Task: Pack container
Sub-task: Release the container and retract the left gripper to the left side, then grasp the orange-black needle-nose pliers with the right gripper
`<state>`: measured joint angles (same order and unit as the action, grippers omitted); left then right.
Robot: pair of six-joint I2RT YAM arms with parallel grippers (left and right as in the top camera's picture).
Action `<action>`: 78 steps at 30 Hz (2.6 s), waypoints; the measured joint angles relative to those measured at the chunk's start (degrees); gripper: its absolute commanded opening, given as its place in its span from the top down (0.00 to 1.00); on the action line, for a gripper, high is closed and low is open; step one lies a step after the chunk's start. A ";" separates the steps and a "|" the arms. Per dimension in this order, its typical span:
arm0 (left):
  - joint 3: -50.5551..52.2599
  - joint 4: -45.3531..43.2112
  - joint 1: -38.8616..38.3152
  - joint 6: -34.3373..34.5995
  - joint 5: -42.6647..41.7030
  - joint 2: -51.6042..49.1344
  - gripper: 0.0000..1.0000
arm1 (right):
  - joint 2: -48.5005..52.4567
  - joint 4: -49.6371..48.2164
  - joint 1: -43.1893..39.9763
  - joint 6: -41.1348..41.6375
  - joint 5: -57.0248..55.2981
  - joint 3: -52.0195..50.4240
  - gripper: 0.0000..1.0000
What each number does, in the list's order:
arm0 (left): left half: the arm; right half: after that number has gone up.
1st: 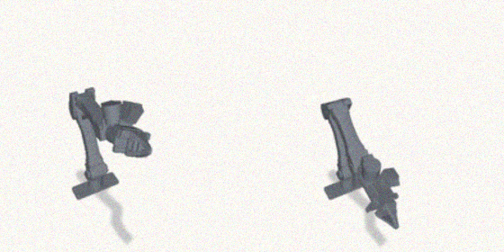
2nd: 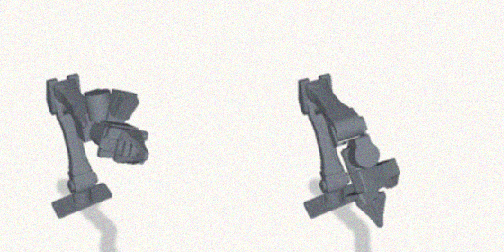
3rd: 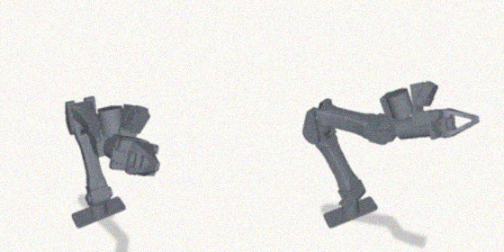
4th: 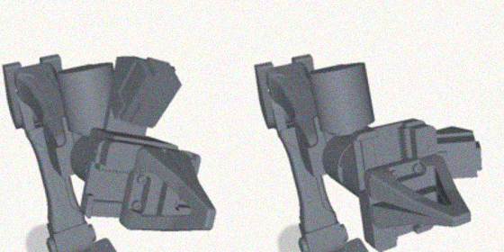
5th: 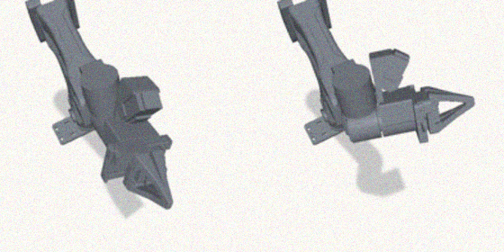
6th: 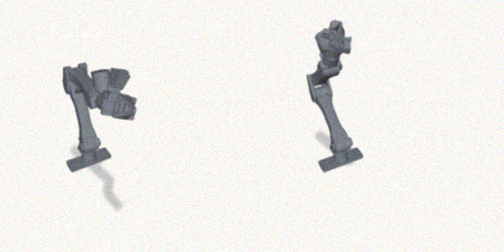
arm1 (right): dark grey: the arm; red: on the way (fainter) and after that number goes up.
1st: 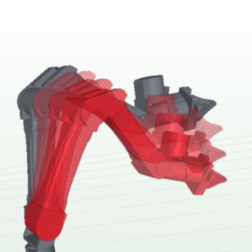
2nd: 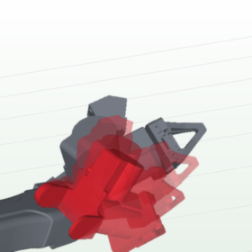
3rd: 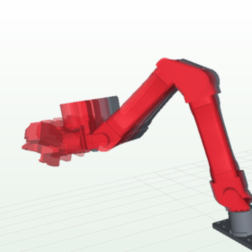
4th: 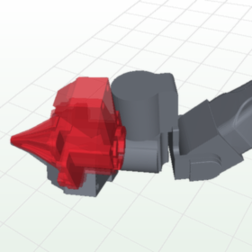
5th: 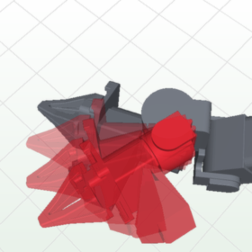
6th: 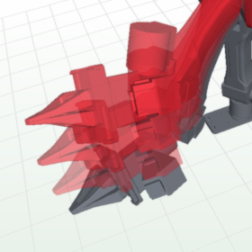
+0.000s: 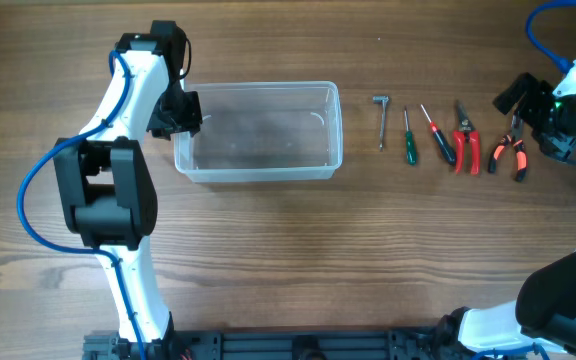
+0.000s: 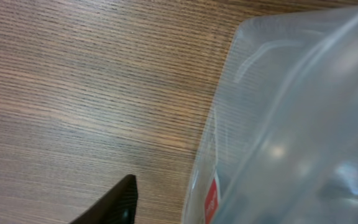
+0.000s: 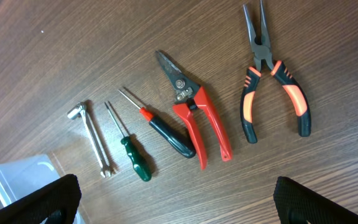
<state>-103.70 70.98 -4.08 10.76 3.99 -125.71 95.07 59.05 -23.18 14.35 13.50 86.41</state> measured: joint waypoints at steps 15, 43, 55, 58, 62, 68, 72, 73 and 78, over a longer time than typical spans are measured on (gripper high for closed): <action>0.26 1.31 -0.52 -0.11 -1.46 13.00 0.19 | 0.00 -2.43 0.00 -0.50 0.00 0.00 0.06; 0.11 -2.23 16.76 0.04 5.68 33.57 0.00 | 21.97 -2.89 -12.00 -23.85 -8.26 -0.02 0.19; 0.11 -2.23 16.76 0.04 5.66 33.57 0.00 | 23.50 -7.54 -10.16 -25.88 -11.47 -0.02 0.34; 0.11 -2.23 16.76 0.04 5.68 33.57 0.00 | 24.52 -8.13 -9.57 -26.03 -11.67 -0.02 0.36; 0.11 -2.23 16.76 0.04 5.66 33.57 0.00 | 26.62 -8.61 -8.63 -26.03 -11.72 -0.02 0.37; 0.11 -2.23 16.76 0.04 5.66 33.57 0.00 | 27.10 -9.01 -7.74 -26.18 -12.50 0.00 0.55; 0.11 -2.23 16.76 0.04 5.66 33.57 0.00 | 27.15 -9.01 -7.76 -26.16 -12.61 0.02 0.81; 0.11 -2.23 16.76 0.04 5.66 33.57 0.00 | 27.15 -9.01 -7.74 -25.99 -12.66 0.00 0.82; 0.11 -2.23 16.76 0.04 5.66 33.57 0.00 | 27.19 -9.05 -7.74 -24.90 -12.85 0.02 0.96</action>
<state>-103.59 68.75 12.69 10.81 9.65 -92.14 122.26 50.00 -30.92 -10.55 0.64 86.43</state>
